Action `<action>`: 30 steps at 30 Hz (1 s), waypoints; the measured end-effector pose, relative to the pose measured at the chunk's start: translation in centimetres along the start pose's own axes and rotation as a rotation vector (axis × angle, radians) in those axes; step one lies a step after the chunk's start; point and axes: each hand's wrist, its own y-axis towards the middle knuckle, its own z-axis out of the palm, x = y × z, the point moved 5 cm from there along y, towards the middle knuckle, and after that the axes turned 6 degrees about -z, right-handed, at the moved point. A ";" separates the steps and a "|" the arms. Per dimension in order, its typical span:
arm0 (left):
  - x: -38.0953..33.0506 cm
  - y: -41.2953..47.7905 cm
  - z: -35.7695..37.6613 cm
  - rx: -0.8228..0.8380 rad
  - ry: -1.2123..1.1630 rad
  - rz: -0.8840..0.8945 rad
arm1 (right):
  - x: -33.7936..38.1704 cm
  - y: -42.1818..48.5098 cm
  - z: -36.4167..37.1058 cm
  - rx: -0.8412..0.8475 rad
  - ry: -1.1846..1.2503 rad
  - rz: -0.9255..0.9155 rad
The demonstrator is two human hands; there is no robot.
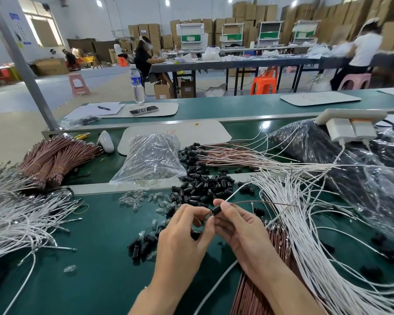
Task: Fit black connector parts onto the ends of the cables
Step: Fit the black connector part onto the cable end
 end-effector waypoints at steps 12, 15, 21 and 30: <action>-0.5 -0.2 -0.2 -0.036 0.090 0.053 | -0.3 0.0 0.0 0.031 -0.007 0.025; -0.2 -0.2 -0.1 -0.034 0.091 0.051 | -0.4 0.0 0.0 0.036 -0.009 0.038; 0.5 -0.2 0.1 -0.041 0.014 0.027 | -0.4 0.0 -0.2 0.048 -0.021 0.051; 0.7 -0.1 0.2 -0.029 -0.026 -0.044 | -0.7 0.0 0.0 0.041 -0.059 0.035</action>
